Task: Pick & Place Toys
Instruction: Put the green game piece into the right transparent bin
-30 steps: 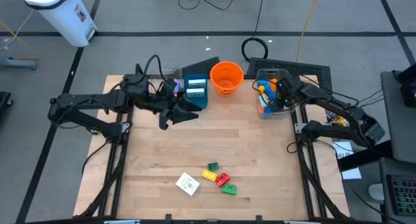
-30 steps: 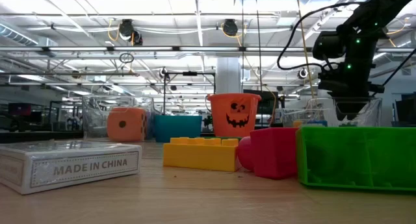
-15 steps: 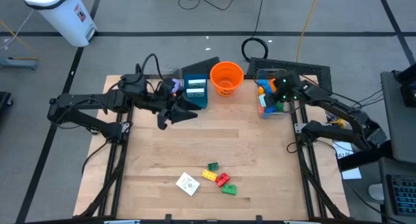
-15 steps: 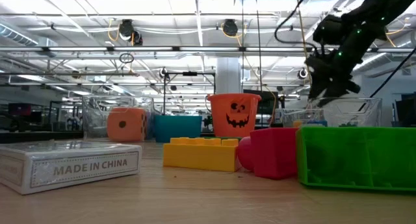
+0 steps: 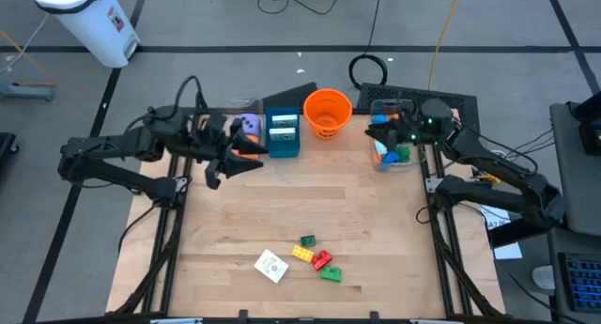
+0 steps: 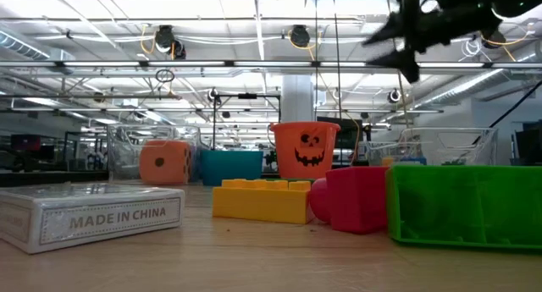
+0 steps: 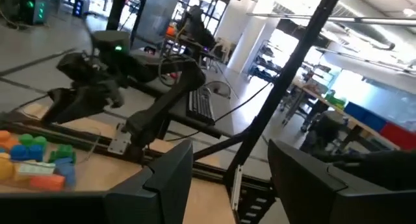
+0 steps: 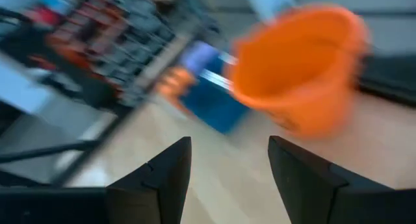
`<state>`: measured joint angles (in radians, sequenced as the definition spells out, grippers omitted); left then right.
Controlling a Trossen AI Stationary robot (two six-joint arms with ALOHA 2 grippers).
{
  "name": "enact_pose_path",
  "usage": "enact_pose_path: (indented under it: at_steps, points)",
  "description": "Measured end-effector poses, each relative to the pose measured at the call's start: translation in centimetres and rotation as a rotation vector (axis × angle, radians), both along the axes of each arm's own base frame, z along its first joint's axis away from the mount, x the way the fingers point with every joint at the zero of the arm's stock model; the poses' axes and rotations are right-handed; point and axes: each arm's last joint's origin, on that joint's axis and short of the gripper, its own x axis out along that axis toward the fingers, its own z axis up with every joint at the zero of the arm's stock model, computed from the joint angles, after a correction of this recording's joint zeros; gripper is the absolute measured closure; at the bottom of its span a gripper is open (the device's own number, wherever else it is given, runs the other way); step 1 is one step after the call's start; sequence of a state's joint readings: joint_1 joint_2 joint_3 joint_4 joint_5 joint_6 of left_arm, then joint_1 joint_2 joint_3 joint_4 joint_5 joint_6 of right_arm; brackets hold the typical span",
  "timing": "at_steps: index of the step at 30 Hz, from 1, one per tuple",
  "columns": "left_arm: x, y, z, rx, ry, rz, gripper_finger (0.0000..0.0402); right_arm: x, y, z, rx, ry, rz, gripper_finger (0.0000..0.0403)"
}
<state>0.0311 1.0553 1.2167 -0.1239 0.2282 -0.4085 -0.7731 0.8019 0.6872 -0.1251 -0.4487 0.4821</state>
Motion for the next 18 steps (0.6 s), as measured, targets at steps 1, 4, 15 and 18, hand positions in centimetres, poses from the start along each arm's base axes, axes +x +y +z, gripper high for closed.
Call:
enact_pose_path:
  at_steps: [1,4,15,18]
  points:
    - [-0.2,-0.1,0.0,0.006,0.007,0.004,0.0195,0.5,0.5,0.5,-0.013,-0.045,0.031,0.0206]
    - [-0.6,-0.7,-0.2,0.014,0.046,0.0,0.0195,2.1,2.2,1.8,-0.06,-0.171,0.121,0.0207]
    - [-1.1,-3.8,-0.8,0.016,0.105,-0.145,0.0195,9.0,12.3,0.8,-0.194,-0.234,0.324,0.0207]
    - [-1.2,-4.3,-0.8,0.017,0.105,-0.163,0.0195,10.6,15.5,-1.0,-0.244,-0.137,0.375,0.0207]
